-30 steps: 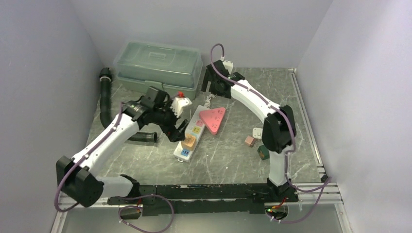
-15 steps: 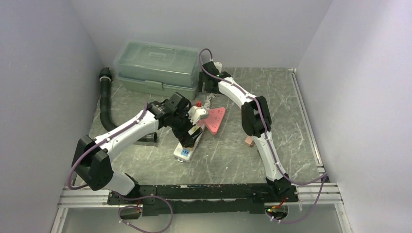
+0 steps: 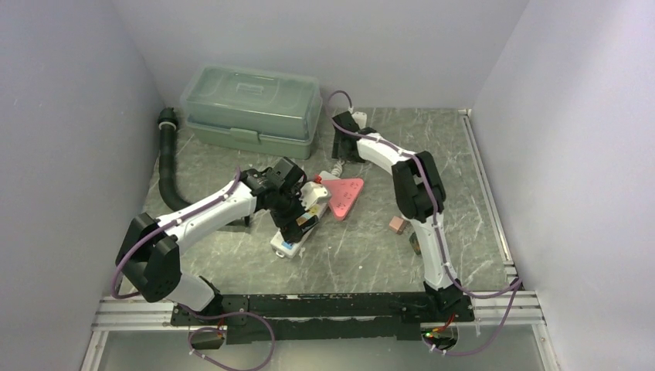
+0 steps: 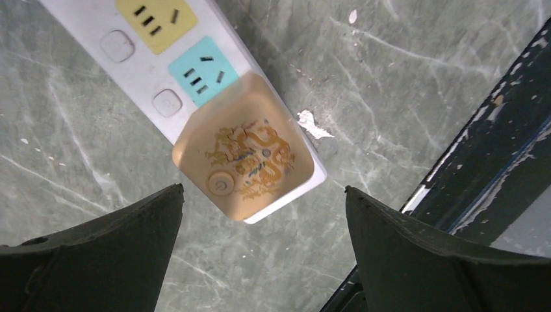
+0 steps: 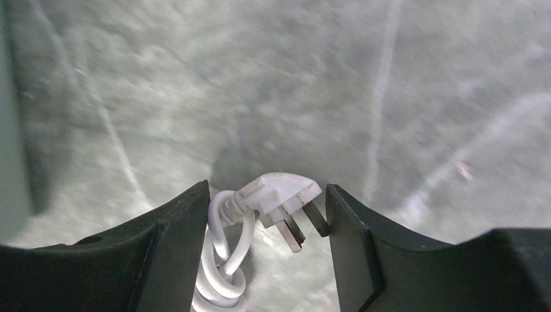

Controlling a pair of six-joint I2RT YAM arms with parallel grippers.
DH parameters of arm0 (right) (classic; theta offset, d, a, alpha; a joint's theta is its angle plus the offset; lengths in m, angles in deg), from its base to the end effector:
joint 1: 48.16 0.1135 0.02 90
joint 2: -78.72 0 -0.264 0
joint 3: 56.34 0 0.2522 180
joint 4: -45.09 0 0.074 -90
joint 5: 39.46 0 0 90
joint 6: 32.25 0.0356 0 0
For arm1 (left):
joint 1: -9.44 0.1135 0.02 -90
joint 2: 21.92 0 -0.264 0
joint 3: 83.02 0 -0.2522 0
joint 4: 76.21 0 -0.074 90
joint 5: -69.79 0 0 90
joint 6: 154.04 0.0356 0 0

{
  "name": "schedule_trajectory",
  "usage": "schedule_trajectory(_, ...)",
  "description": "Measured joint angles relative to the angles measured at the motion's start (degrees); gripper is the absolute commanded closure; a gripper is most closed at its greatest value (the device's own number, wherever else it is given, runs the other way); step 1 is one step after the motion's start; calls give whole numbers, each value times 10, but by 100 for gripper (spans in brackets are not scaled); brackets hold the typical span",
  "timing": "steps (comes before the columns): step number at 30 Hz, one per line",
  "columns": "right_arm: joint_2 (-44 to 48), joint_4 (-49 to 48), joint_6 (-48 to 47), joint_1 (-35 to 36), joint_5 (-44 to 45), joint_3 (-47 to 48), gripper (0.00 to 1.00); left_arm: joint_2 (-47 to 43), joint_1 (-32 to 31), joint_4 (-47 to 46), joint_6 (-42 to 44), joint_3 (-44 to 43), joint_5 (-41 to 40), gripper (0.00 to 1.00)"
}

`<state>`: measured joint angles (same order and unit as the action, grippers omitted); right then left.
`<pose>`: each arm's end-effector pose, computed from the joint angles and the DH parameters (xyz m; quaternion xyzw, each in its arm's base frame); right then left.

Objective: Insert the plug
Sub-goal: Adjust the socket at the center of the board.

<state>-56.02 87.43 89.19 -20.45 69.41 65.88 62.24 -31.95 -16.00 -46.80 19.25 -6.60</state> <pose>0.4604 0.2288 0.1583 0.0801 0.9383 0.0111 0.3361 0.2096 -0.1959 0.2482 0.4970 0.8361 -0.1555 0.1723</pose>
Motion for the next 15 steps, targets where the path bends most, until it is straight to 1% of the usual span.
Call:
schedule_trajectory(5,102,-20,17,-10,27,-158,42,0,0,1,18,5,-15,3)
schedule_trajectory(9,184,-29,35,-18,47,-277,41,0,0,0,33,9,-22,3)
schedule_trajectory(10,203,-31,39,-19,51,-303,39,0,0,0,37,9,-25,2)
schedule_trajectory(13,250,-34,52,-20,58,-368,27,0,0,0,48,9,-30,0)
schedule_trajectory(15,268,-31,58,-20,59,-392,14,0,0,0,55,9,-30,0)
